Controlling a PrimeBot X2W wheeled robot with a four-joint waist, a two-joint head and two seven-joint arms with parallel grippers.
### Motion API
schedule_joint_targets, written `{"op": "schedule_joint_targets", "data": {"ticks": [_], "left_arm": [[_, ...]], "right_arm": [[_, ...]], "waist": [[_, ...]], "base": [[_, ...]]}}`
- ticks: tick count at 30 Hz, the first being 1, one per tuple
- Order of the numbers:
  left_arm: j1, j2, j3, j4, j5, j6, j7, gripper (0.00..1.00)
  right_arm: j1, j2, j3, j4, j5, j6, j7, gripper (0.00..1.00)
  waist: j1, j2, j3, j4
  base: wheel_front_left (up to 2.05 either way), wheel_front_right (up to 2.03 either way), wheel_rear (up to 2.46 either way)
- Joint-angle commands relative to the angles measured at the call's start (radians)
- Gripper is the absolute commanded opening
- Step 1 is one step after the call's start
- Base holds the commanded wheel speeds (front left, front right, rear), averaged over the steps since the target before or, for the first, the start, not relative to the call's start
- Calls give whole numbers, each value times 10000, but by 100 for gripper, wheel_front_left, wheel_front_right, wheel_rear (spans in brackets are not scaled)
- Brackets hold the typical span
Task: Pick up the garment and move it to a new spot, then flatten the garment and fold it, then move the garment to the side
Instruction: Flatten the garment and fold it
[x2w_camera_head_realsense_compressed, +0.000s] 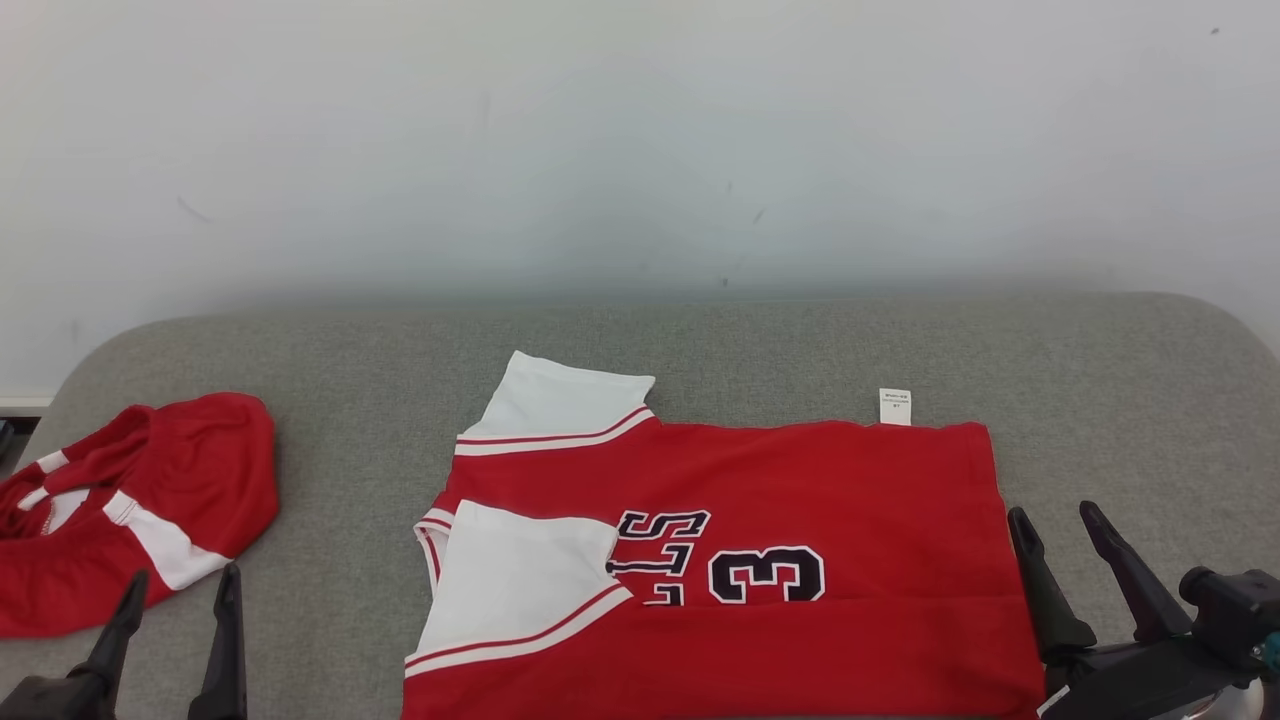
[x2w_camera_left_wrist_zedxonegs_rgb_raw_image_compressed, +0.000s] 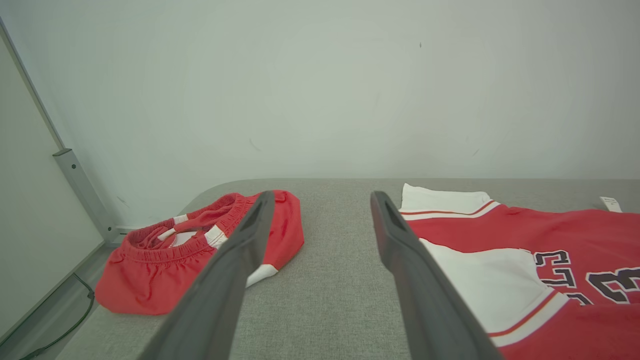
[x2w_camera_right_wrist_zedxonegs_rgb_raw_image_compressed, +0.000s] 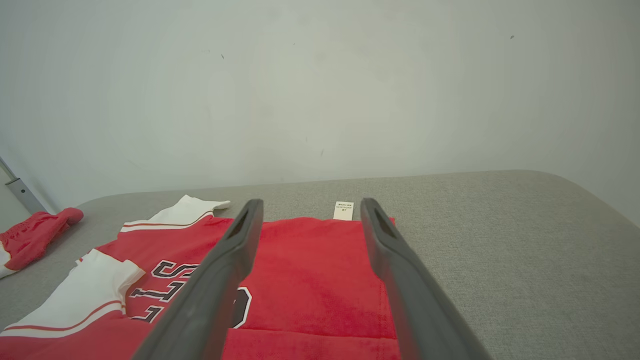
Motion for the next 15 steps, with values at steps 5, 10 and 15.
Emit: {"op": "schedule_joint_targets", "data": {"ticks": [5,10,15], "left_arm": [[-184,-3,-23,-2,-25,-4,-19,100],[-422,-95,-213,168,-15,-155,-18,100],[-760,-167,-367,393,-35,-359,-47,100]], "right_arm": [[-40,44,-83,-111,-110,-5,74,100],[19,71,-85,-189,-119,-7,135,100],[18,12,-97,-243,-129,-5,222,100]], "waist": [[0,0,34,-2],[0,0,83,19],[0,0,161,44]], "base": [[0,0,0],[0,0,0],[0,0,0]]}}
